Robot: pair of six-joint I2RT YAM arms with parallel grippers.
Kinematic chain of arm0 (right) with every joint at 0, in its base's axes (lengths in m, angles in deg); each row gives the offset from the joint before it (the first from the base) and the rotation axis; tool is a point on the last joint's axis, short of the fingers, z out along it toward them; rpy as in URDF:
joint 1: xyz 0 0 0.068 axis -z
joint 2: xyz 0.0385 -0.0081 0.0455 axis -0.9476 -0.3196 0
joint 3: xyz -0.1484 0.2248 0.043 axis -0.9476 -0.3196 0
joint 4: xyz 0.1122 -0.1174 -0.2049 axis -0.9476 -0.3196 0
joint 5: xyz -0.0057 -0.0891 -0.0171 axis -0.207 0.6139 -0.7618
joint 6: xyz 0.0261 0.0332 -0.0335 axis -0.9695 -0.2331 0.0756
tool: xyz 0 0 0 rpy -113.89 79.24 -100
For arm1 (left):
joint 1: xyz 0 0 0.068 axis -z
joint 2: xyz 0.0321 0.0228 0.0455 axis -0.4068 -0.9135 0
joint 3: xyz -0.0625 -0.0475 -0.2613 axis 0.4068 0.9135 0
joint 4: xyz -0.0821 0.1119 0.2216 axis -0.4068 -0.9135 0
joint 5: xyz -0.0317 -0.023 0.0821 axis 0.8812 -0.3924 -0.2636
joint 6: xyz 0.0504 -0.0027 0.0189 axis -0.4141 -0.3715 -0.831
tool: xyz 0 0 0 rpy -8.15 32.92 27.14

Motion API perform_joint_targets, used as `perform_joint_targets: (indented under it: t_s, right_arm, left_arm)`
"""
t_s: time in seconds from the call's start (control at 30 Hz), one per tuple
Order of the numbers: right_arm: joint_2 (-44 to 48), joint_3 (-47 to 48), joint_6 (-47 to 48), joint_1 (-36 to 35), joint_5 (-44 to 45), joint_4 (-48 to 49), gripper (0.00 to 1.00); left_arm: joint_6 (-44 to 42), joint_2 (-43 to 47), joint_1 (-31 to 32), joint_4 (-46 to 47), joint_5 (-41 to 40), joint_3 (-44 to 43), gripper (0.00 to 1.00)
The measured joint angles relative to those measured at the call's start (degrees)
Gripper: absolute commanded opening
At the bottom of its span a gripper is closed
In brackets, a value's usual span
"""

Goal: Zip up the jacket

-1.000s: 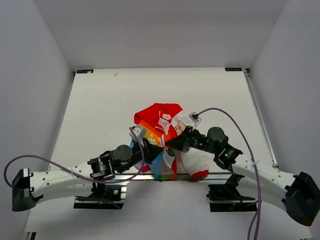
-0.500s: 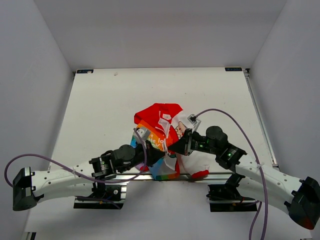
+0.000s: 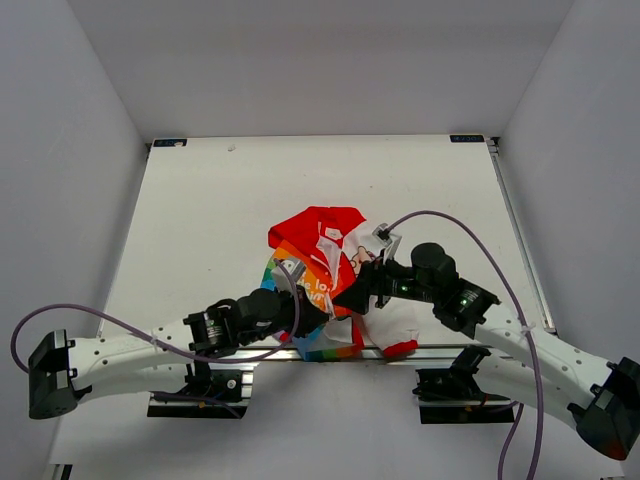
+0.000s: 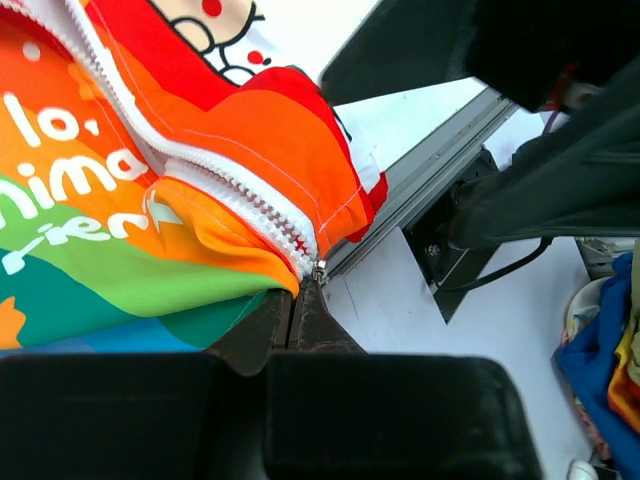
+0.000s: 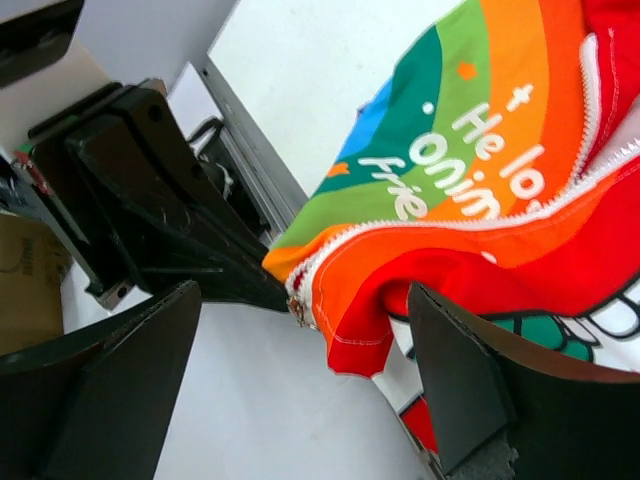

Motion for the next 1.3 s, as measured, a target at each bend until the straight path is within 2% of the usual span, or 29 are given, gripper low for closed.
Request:
perform_joint_targets:
  t_s: [0.3, 0.53, 0.7, 0.8, 0.97, 1.23, 1.3]
  right_arm:
    - [5.3, 6.3, 8.9, 0.0, 2.3, -16.9, 0.89]
    - [5.3, 5.4, 13.5, -2.5, -5.4, -19.8, 0.89]
    - [1.8, -0.2, 12.3, -7.9, -3.8, -14.0, 0.89]
    - [0.1, -3.9, 9.5, -9.9, -1.0, -5.4, 0.89]
    - [-1.5, -8.7, 6.2, -10.3, 3.0, 4.3, 0.89]
    - [-4.9, -9.2, 4.3, -10.4, 6.8, 13.7, 0.89]
    - [-5.9, -9.2, 3.9, -10.4, 6.9, 15.3, 0.86]
  left_arm:
    - [4.2, -1.4, -3.9, -1.1, 1.6, -0.1, 0.00]
    - [5.4, -1.6, -4.6, 0.1, 1.9, -0.1, 0.00]
    - [5.6, -1.7, -4.7, 0.6, 1.9, -0.1, 0.00]
    - [5.7, -1.6, -4.7, 0.6, 1.9, -0.1, 0.00]
    - [6.0, -1.5, -4.7, 0.6, 1.9, -0.1, 0.00]
    - [6.1, -1.3, -4.7, 1.4, 1.9, -0.1, 0.00]
    - [6.1, -1.3, -4.7, 1.5, 1.9, -0.1, 0.00]
